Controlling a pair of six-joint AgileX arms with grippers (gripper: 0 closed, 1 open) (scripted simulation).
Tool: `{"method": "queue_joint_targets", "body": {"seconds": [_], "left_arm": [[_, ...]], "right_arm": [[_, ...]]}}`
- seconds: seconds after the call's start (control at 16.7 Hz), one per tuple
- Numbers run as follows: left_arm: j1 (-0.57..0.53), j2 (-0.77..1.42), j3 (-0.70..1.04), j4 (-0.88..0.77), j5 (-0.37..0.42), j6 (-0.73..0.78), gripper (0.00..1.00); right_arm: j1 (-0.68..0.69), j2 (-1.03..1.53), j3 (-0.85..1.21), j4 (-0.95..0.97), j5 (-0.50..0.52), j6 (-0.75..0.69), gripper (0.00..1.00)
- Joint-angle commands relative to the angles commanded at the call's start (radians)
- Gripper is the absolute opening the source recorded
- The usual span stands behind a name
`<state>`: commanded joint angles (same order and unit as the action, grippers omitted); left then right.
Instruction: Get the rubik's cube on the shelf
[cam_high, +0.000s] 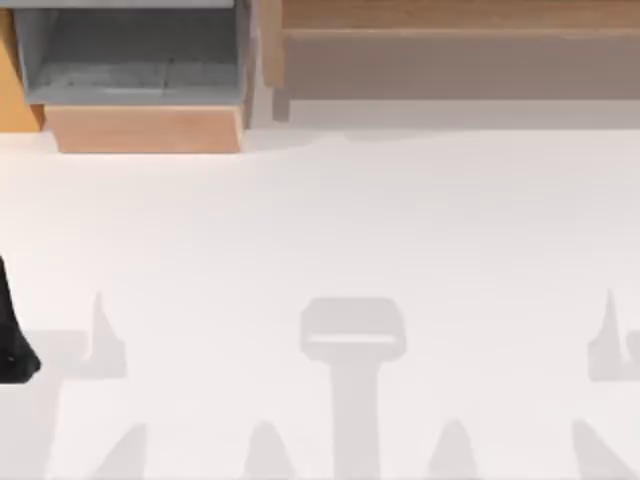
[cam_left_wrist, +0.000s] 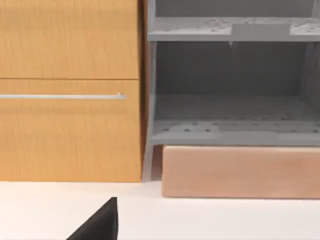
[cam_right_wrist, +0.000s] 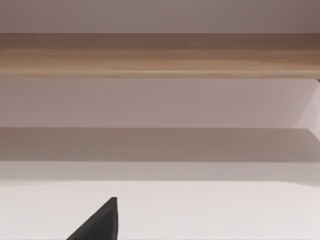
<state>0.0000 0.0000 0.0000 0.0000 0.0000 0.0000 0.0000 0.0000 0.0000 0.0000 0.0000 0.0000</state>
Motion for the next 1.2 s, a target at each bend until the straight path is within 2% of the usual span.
{"method": "queue_joint_targets", "body": {"seconds": [0.3,0.54,0.78,1.2], "left_arm": [[0.006,0.059,0.018,0.020,0.016,0.037,1.00],[0.036,0.267,0.096,0.106,0.065,0.176,1.00],[0.089,0.581,0.231,0.252,0.131,0.392,1.00],[0.215,1.252,0.554,0.598,0.268,0.868,1.00]], "right_arm": [[0.000,0.000,0.000,0.000,0.000,0.000,1.00],[0.000,0.000,0.000,0.000,0.000,0.000,1.00],[0.000,0.000,0.000,0.000,0.000,0.000,1.00],[0.000,0.000,0.000,0.000,0.000,0.000,1.00]]}}
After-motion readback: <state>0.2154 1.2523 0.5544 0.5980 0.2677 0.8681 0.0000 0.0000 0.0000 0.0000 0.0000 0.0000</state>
